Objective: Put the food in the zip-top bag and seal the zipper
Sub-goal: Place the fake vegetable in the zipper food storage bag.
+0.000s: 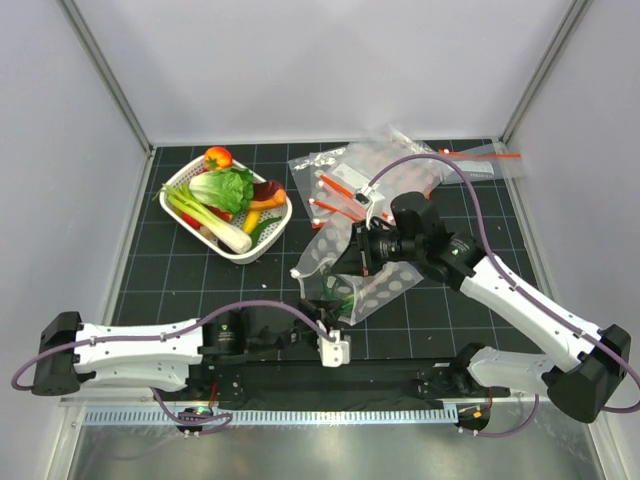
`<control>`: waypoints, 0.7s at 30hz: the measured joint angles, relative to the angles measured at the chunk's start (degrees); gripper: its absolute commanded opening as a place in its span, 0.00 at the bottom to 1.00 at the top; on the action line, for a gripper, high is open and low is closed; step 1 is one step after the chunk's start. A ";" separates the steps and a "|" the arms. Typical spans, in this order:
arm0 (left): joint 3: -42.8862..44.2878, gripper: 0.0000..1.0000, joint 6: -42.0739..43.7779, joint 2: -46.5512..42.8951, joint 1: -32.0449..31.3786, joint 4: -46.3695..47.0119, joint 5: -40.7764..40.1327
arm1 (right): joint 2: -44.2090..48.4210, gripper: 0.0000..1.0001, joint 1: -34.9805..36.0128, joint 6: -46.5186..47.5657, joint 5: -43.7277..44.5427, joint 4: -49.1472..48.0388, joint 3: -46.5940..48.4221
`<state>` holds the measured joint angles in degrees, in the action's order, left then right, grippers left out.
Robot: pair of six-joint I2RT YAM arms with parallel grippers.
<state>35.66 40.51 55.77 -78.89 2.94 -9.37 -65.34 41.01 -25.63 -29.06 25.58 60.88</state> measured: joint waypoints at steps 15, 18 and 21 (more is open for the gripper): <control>-1.75 0.00 9.46 8.17 -1.62 4.42 -12.20 | 0.42 0.01 4.50 1.16 -4.85 1.77 0.20; -3.06 0.00 10.91 5.46 -1.75 5.77 -12.41 | 0.13 0.01 5.84 1.53 -5.18 1.97 0.33; -3.34 0.07 11.37 4.22 -2.08 7.54 -13.44 | -0.46 0.01 6.67 1.70 -5.11 2.01 0.42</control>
<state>32.32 51.88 59.99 -80.97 10.48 -22.81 -65.80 47.68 -23.92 -34.17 27.59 61.30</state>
